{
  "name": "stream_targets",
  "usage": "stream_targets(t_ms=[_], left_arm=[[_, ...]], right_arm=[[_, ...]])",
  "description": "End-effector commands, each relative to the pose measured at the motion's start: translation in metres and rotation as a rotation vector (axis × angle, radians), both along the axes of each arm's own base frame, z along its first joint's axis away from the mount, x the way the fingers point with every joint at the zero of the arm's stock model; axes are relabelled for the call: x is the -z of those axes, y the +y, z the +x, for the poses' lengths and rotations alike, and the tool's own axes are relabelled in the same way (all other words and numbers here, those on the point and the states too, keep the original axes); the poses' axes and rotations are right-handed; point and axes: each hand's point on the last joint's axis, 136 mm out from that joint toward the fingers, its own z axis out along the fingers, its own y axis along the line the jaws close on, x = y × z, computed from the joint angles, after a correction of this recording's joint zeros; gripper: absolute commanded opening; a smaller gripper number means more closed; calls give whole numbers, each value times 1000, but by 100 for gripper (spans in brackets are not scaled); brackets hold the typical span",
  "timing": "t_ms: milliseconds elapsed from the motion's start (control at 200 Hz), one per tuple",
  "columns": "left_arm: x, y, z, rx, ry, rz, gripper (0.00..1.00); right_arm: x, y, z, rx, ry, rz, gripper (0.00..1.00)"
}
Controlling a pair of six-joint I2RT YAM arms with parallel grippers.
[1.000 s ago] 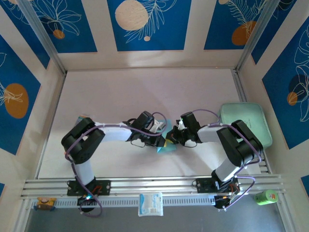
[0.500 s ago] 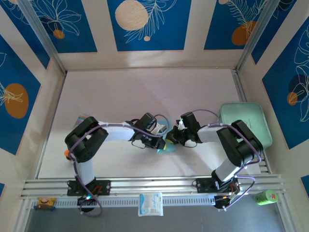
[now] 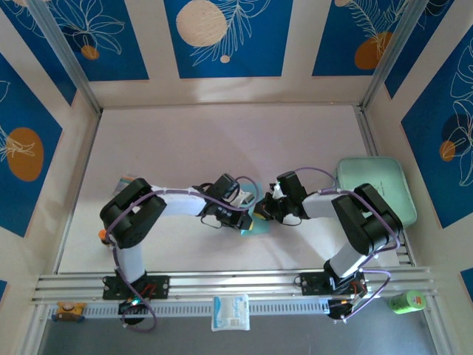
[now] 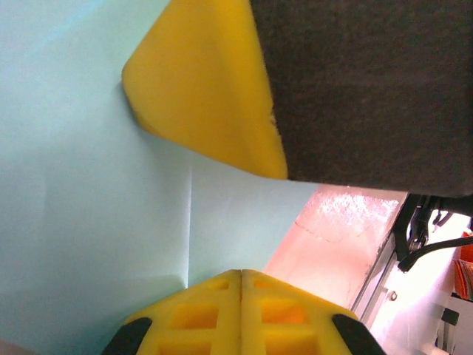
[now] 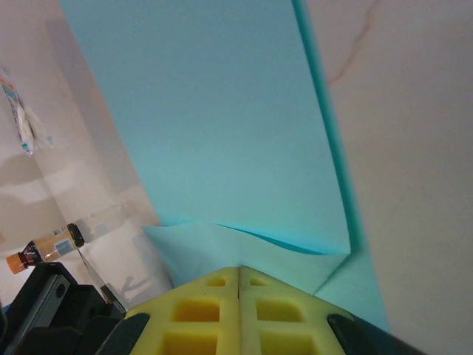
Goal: Fold a paper plane with a square sheet of paper (pick it up from the middle)
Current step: Fold the triangle a second time at the center of the table.
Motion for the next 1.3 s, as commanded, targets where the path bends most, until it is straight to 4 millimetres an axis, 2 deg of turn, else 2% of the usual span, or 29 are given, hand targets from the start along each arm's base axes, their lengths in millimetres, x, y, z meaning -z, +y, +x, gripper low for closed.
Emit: stream_targets(t_ms=[0,555,950,1060,1295], left_arm=[[9,4,-6,17,0,20,6],[17,18,-16,13,8,45,6],[23,38,-32,-36,33,44,6],[12,35,-32,-53,31,7,6],[-38,20,-14,-75,-69,-101,6]], right_arm=[[29,-22,-21,42,113,-98,0],[30,-23,-21,42,117,-100,0],[29,-23,-21,44,113,-99,0],[28,-23,-21,43,114,-98,0],[26,-23,-21,43,110,-96,0]])
